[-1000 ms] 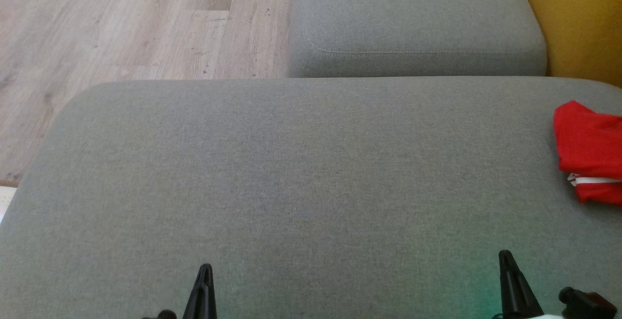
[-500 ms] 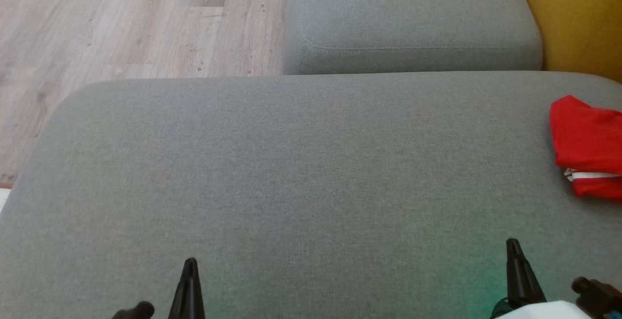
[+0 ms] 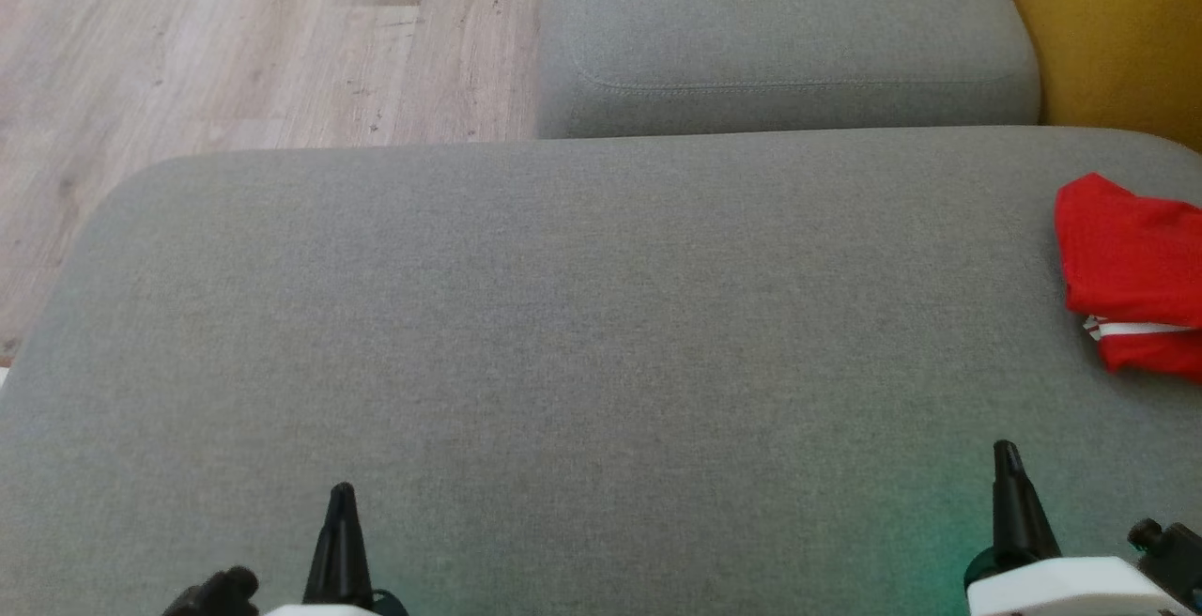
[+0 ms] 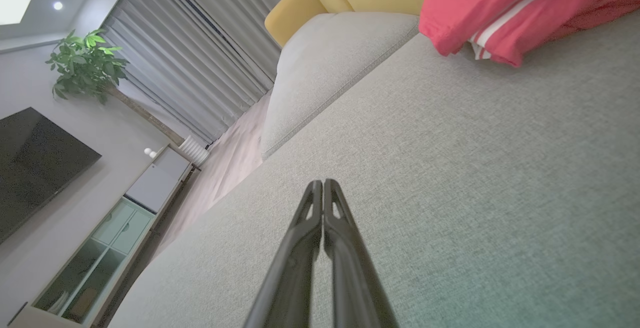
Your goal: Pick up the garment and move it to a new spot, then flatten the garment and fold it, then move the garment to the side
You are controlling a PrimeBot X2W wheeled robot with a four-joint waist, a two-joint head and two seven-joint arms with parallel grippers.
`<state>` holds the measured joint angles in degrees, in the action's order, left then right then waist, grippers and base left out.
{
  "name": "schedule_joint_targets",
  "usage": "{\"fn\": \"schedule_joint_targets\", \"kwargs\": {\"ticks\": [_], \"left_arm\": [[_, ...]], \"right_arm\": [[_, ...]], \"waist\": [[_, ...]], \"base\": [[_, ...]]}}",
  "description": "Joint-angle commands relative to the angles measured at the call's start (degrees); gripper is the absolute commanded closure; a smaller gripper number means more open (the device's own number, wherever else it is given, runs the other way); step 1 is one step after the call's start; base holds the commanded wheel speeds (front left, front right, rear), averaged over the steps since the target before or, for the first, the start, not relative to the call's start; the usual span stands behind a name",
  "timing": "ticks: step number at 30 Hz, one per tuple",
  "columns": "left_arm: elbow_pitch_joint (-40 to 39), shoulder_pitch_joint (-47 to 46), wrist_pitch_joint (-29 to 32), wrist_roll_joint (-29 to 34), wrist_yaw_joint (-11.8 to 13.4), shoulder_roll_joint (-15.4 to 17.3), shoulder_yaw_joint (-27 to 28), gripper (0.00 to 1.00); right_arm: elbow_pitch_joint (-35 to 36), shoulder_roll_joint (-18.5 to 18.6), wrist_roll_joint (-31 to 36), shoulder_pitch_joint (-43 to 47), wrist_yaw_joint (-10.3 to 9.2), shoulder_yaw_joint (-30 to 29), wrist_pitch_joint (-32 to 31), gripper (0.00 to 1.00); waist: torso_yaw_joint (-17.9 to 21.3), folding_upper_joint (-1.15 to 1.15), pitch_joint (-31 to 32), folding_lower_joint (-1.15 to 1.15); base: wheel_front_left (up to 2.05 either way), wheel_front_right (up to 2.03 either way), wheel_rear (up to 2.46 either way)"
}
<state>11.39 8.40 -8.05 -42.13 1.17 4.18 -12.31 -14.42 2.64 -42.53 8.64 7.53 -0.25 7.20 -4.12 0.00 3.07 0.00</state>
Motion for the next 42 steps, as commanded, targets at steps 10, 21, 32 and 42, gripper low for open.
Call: {"fn": "schedule_joint_targets", "kwargs": {"ticks": [10, 21, 32, 42], "left_arm": [[-0.8, -4.7, 1.8, -8.2, -1.5, 0.6, 3.6, 1.0], [-0.3, -6.2, 3.4, -15.2, -2.6, 0.7, 5.5, 1.0], [0.3, -8.0, 5.4, -23.5, -4.0, 0.7, 7.8, 1.0], [0.8, -9.5, 7.1, -30.4, -5.1, 0.7, 9.8, 1.0]], "right_arm": [[1.5, 1.3, -8.1, -4.5, -0.02, -0.4, -1.7, 1.0], [1.4, 1.4, -14.9, -6.1, -0.02, -1.0, -3.3, 1.0], [1.2, 1.5, -23.0, -8.0, -0.03, -1.7, -5.3, 1.0], [1.0, 1.5, -29.8, -9.6, -0.03, -2.3, -6.9, 1.0]], "waist": [[0.6, 0.0, -0.5, 0.0], [1.1, 0.0, -0.9, 0.0], [1.8, 0.0, -1.4, 0.0], [2.4, 0.0, -1.9, 0.0]], "base": [[0.0, 0.0, 0.0], [0.0, 0.0, 0.0], [0.0, 0.0, 0.0], [0.0, 0.0, 0.0]]}}
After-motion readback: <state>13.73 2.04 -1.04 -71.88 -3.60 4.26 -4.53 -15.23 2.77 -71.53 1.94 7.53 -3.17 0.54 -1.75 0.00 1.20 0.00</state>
